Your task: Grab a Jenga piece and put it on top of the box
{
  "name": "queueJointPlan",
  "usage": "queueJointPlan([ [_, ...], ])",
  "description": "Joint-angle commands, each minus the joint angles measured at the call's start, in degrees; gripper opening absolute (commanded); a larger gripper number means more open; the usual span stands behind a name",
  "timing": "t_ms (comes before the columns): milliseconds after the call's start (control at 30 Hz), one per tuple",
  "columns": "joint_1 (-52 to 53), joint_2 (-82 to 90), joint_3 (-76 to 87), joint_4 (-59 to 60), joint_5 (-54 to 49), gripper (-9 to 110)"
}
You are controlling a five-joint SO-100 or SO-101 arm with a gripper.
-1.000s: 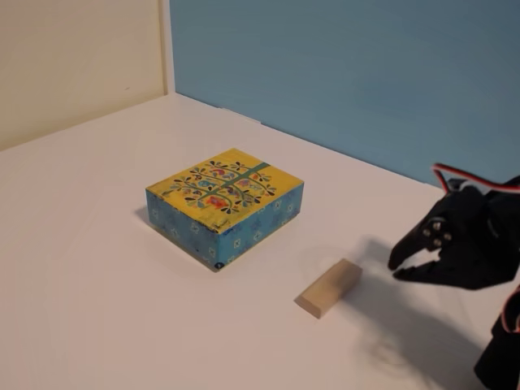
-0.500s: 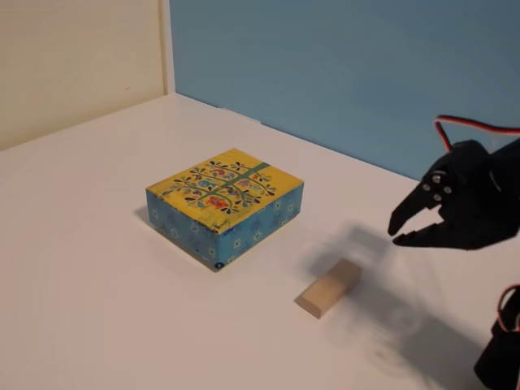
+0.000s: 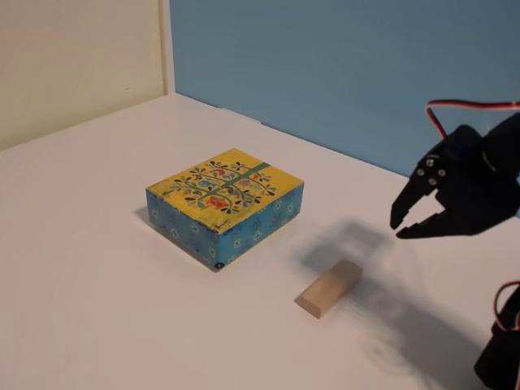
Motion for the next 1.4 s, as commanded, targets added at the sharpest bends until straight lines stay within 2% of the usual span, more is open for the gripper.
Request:
queueJointPlan([
  [0, 0.88, -1.76, -3.69, 0.88, 0.44, 0],
  [500, 1.05, -13.97, -15.38, 3.52, 1.23, 0],
  [1367, 1.05, -34.72, -23.47, 4.04, 0.79, 0],
])
